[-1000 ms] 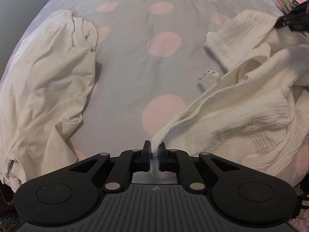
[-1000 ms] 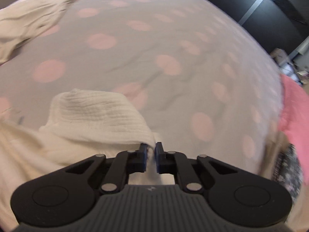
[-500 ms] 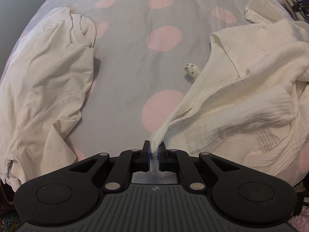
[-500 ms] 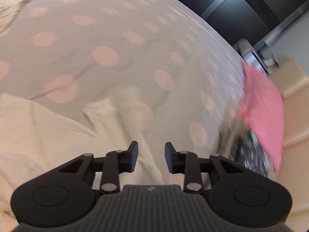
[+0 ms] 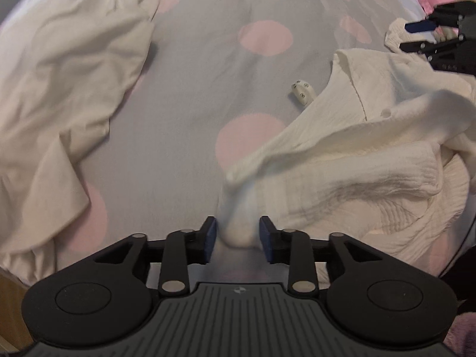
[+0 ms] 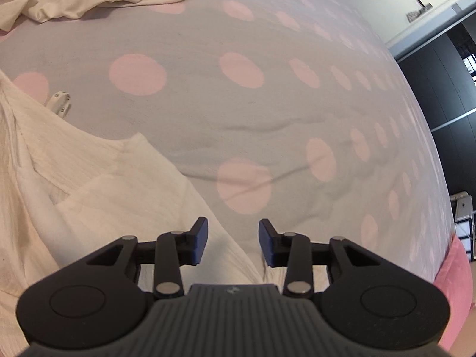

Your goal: Fold clothes

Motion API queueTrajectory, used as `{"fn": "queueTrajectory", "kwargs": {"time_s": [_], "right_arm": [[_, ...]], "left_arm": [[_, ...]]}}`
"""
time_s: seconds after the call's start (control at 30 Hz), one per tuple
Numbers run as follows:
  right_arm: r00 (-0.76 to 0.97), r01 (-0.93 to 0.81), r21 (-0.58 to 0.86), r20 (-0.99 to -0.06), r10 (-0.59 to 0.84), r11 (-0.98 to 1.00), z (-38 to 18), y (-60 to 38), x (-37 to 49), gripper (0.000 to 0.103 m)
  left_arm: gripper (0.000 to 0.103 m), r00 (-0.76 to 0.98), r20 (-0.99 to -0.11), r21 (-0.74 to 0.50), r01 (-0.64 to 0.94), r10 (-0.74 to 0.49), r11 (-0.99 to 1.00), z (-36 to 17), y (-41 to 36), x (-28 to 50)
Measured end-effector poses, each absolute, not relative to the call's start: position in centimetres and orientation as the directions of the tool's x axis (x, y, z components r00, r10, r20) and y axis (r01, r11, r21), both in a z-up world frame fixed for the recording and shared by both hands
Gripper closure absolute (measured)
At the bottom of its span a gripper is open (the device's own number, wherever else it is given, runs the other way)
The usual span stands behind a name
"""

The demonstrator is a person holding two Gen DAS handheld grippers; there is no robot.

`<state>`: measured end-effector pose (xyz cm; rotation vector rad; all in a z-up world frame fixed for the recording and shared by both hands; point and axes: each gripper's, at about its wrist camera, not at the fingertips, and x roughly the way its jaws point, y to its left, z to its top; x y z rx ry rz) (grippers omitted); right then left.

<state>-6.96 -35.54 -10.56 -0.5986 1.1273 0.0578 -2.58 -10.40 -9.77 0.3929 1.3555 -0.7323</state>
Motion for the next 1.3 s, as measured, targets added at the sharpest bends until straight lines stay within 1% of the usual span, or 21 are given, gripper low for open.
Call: {"fn": "queueTrajectory", "kwargs": {"time_s": [0.03, 0.1, 0.27, 0.33, 0.43, 0.57, 0.6, 0.7, 0.8, 0.93, 0.97, 1.03, 1.07, 1.1, 1.2, 1.23, 1.27, 1.3], "right_arm": [[0.447, -0.35, -0.411, -0.863, -0.235, 0.842, -10.6, -35.5, -7.0, 0.061], [0.452, -0.377, -0.393, -0.869, -0.204, 0.839, -10.8, -35.4, -6.9, 0.06], [0.444, -0.452, -0.366, -0.883, -0.151, 0.813, -11.1, -35.1, -6.4, 0.058], [0.433, -0.494, -0.35, -0.893, -0.124, 0.796, -11.1, -34.8, -6.1, 0.055], [0.413, -0.566, -0.345, -0.905, -0.104, 0.749, -11.7, -34.1, -5.3, 0.055], [0.385, -0.649, -0.344, -0.918, -0.098, 0.678, -12.6, -33.4, -4.3, 0.053], [0.354, -0.673, -0.317, -0.931, -0.086, 0.668, -12.8, -33.3, -4.0, 0.05], [0.275, -0.732, -0.255, -0.959, -0.069, 0.631, -13.8, -32.7, -3.0, 0.049], [0.253, -0.75, -0.248, -0.964, -0.081, 0.613, -15.1, -32.4, -2.2, 0.049], [0.22, -0.721, -0.213, -0.973, -0.074, 0.659, -15.7, -33.0, -1.5, 0.051], [0.216, -0.712, -0.208, -0.974, -0.073, 0.671, -15.8, -33.1, -1.5, 0.052], [0.211, -0.715, -0.195, -0.976, -0.06, 0.672, -15.7, -32.9, -2.1, 0.073], [0.218, -0.72, -0.203, -0.974, -0.061, 0.663, -15.6, -32.7, -2.7, 0.078], [0.225, -0.726, -0.211, -0.972, -0.063, 0.655, -15.6, -32.5, -3.2, 0.089], [0.267, -0.71, -0.252, -0.96, -0.08, 0.657, -15.1, -32.3, -4.4, 0.091], [0.279, -0.692, -0.263, -0.956, -0.087, 0.673, -14.6, -32.5, -4.7, 0.091], [0.292, -0.672, -0.273, -0.952, -0.093, 0.688, -14.1, -32.7, -4.9, 0.091], [0.319, -0.647, -0.302, -0.941, -0.111, 0.7, -13.4, -33.0, -5.3, 0.091]], "left_arm": [[0.059, 0.036, -0.967, -0.163, 0.67, -0.251, 0.724, -9.8, -10.0, -2.6], [0.058, 0.026, -0.966, -0.178, 0.663, -0.259, 0.728, -10.0, -9.5, -2.7], [0.059, 0.053, -0.965, -0.167, 0.634, -0.257, 0.755, -10.2, -9.7, -2.1], [0.059, 0.054, -0.96, -0.179, 0.637, -0.275, 0.75, -10.1, -9.9, -1.9], [0.059, 0.056, -0.96, -0.167, 0.674, -0.276, 0.72, -10.3, -10.9, -2.3], [0.059, 0.074, -0.977, -0.09, 0.702, -0.198, 0.706, -11.2, -11.7, -2.6], [0.059, 0.074, -0.981, -0.077, 0.703, -0.18, 0.707, -11.4, -11.8, -2.6], [0.059, 0.064, -0.983, -0.081, 0.683, -0.171, 0.726, -11.7, -12.0, -2.0], [0.059, 0.069, -0.983, -0.079, 0.673, -0.168, 0.736, -11.6, -12.4, -1.5], [0.059, 0.08, -0.981, -0.076, 0.67, -0.175, 0.738, -11.3, -12.7, -1.4], [0.059, 0.08, -0.98, -0.081, 0.668, -0.18, 0.74, -11.3, -12.7, -1.4], [0.06, 0.081, -0.979, -0.087, 0.668, -0.189, 0.739, -11.1, -12.8, -1.4], [0.063, 0.081, -0.978, -0.09, 0.669, -0.193, 0.738, -11.0, -12.9, -1.5], [0.07, 0.082, -0.977, -0.092, 0.672, -0.197, 0.735, -10.8, -13.0, -1.5], [0.088, 0.083, -0.975, -0.097, 0.683, -0.208, 0.724, -10.8, -12.9, -1.6], [0.091, 0.086, -0.974, -0.096, 0.686, -0.212, 0.721, -10.8, -12.9, -1.7], [0.096, 0.095, -0.972, -0.092, 0.691, -0.215, 0.717, -10.7, -12.8, -1.8], [0.099, 0.101, -0.971, -0.088, 0.696, -0.218, 0.713, -10.6, -12.9, -1.8]]}}
